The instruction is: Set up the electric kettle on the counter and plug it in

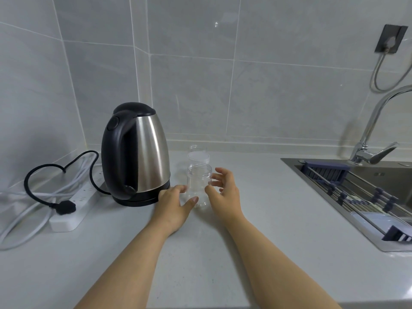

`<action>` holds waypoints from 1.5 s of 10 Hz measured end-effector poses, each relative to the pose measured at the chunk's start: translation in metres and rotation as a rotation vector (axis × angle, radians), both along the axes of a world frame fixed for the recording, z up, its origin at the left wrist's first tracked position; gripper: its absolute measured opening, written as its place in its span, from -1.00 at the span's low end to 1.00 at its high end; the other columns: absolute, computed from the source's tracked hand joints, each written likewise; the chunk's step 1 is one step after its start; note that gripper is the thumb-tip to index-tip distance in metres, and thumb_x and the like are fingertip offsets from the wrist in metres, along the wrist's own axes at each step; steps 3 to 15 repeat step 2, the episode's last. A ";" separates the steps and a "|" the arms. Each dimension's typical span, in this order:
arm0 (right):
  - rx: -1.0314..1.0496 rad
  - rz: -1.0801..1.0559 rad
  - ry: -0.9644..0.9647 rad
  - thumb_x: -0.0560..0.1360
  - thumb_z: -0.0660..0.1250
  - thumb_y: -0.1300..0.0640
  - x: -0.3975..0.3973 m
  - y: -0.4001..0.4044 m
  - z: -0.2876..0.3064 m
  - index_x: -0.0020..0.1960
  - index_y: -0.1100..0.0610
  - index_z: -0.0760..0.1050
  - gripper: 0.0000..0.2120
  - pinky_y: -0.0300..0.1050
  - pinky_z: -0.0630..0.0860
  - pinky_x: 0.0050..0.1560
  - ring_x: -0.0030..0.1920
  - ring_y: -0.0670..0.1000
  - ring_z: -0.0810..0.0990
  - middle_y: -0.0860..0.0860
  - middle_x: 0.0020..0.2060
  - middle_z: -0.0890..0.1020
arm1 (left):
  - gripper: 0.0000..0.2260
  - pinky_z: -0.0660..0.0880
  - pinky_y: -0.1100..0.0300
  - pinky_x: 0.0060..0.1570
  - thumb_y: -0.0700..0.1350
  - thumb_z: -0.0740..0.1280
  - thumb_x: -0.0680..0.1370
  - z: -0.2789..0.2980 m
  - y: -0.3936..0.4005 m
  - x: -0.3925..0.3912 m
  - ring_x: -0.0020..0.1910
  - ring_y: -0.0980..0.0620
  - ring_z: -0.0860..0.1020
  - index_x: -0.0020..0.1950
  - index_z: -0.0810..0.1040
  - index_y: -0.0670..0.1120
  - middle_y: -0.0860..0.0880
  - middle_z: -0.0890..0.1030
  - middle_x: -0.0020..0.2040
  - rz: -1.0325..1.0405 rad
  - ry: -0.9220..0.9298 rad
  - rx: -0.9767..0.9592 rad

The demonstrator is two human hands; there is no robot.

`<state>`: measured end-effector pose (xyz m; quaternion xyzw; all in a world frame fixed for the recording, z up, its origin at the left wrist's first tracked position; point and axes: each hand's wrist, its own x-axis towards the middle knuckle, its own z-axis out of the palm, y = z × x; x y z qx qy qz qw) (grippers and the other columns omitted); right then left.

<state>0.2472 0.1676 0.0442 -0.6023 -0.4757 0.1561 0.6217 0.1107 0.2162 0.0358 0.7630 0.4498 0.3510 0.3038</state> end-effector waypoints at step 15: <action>0.082 -0.109 0.093 0.50 0.34 0.18 -0.002 -0.009 0.003 0.39 0.07 0.25 -0.49 -0.37 0.45 -0.11 0.07 -0.10 0.52 -0.10 0.24 0.36 | -0.51 0.25 0.26 0.21 -0.03 0.38 0.52 -0.003 -0.001 -0.002 0.30 0.03 0.34 0.40 0.32 -0.09 0.04 0.50 0.16 0.071 -0.183 0.044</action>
